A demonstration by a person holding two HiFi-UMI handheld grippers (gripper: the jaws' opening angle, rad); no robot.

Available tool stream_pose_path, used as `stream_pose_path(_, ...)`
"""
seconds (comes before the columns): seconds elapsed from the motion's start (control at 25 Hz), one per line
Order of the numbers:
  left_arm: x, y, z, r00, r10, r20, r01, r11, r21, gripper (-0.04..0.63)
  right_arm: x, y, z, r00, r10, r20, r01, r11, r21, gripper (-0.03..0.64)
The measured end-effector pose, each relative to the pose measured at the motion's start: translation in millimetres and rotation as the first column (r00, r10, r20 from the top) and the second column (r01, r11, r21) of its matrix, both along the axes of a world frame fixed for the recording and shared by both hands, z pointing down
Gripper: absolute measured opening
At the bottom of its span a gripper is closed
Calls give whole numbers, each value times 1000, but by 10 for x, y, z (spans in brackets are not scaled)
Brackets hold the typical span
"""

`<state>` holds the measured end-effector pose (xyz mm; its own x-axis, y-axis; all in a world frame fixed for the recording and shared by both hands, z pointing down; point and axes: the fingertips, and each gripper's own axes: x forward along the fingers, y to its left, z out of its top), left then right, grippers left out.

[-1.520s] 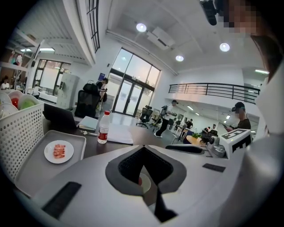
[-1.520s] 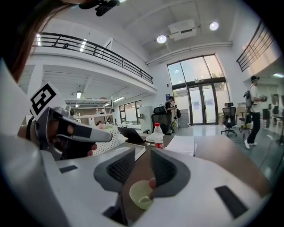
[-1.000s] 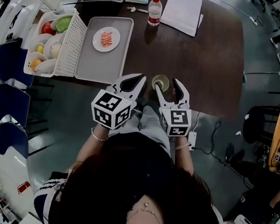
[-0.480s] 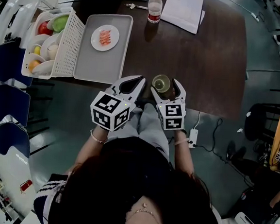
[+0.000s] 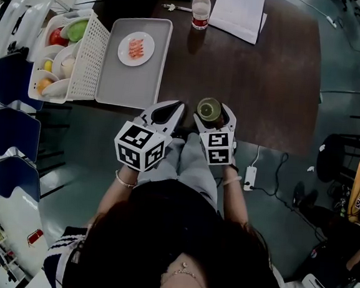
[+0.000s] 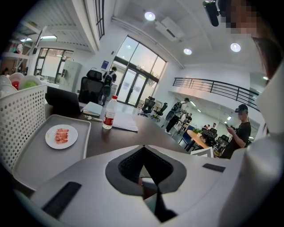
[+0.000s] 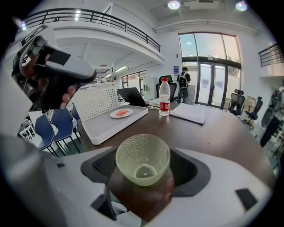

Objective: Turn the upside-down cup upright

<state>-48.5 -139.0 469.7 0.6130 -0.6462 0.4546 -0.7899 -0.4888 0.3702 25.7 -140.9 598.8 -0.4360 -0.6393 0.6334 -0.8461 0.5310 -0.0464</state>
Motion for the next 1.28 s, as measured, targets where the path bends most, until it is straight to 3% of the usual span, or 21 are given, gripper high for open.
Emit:
stream_pose_path(0.68, -64, -56, -61, 1000, -10, -5, 10, 1000, 19, 2, 33, -57, -118, 1000, 23, 13, -23, 1000, -17, 360)
stream_pose_path(1.28, -123, -60, -312, 999, 0, -38, 3, 996, 91, 2, 138, -99, -957, 993, 70, 92, -78, 993, 88, 360)
